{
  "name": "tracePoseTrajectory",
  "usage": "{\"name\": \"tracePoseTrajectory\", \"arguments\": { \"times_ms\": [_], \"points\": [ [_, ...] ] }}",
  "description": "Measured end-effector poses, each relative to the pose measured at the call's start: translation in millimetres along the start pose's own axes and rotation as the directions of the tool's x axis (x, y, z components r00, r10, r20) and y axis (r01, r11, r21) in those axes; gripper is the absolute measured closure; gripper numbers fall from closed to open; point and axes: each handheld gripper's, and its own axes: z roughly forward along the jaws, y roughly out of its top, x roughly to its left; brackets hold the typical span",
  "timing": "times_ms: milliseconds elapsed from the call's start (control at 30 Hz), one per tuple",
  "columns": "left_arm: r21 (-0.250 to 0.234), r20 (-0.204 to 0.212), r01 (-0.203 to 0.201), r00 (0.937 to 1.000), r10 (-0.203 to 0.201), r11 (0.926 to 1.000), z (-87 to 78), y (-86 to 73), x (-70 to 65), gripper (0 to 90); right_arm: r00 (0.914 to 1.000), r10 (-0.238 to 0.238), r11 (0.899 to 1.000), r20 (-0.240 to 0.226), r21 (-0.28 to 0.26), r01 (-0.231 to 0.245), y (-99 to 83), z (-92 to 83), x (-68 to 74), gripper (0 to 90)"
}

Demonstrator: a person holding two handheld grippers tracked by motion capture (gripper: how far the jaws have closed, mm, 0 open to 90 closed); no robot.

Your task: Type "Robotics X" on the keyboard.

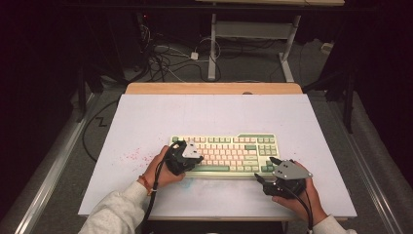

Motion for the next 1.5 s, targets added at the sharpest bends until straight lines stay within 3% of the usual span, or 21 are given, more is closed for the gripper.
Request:
{"name": "tracePoseTrajectory", "arguments": {
  "times_ms": [67, 133, 300, 667, 767, 867, 1033, 1267, 1400, 1500],
  "points": [
    [0.017, -0.019, -0.021, 0.9996, 0.022, 0.9996, 1.8, 0.1, -1.3, 87.4, 1.0, -0.001, 1.0, 0.002, -0.005, 0.001, -0.1, -0.5, 0.4, 27.1],
    [0.019, -0.026, -0.012, 0.9996, 0.013, 0.9997, 1.3, -0.2, -0.2, 87.4, 1.0, -0.001, 1.0, 0.001, -0.011, 0.001, 0.0, -0.9, 0.8, 27.2],
    [-0.019, -0.035, -0.032, 0.9989, 0.031, 0.9993, -6.8, 2.4, -2.8, 85.4, 1.0, -0.001, 1.0, 0.006, -0.012, 0.001, 0.0, -1.3, 0.1, 27.1],
    [-0.062, -0.079, -0.028, 0.9966, 0.023, 0.9977, -20.2, -0.3, 1.2, 76.6, 1.0, -0.004, 1.0, 0.007, -0.004, 0.004, -0.2, -0.4, 0.4, 27.2],
    [-0.051, -0.112, -0.042, 0.993, 0.036, 0.9978, -22.2, -1.1, 0.8, 70.8, 1.0, -0.002, 1.0, 0.009, -0.007, 0.002, -0.4, -0.8, 0.1, 27.3],
    [-0.069, -0.133, -0.034, 0.9909, 0.024, 0.9971, -24.7, -2.1, 1.2, 63.1, 1.0, -0.003, 1.0, 0.008, -0.006, 0.003, -0.5, -0.7, 0.0, 27.3],
    [-0.072, -0.148, -0.032, 0.9888, 0.021, 0.9969, -26.4, -4.5, 0.7, 49.1, 1.0, -0.003, 1.0, 0.005, -0.006, 0.003, -0.2, -0.6, 0.4, 27.3],
    [-0.124, -0.165, -0.015, 0.9863, -0.006, 0.9921, -33.1, -10.6, -1.2, 28.1, 1.0, -0.001, 1.0, 0.004, -0.013, 0.001, 0.9, -2.1, -0.5, 27.1],
    [-0.151, -0.178, -0.002, 0.9837, -0.026, 0.9885, -35.9, -19.1, -3.2, 22.9, 1.0, 0.005, 1.0, 0.005, -0.022, -0.005, 1.8, -2.7, -1.3, 26.7],
    [-0.143, -0.188, -0.005, 0.9819, -0.022, 0.9898, -35.0, -25.7, -5.3, 22.0, 1.0, 0.008, 1.0, 0.005, -0.025, -0.008, 2.5, -2.7, -1.2, 26.6]
  ]
}}
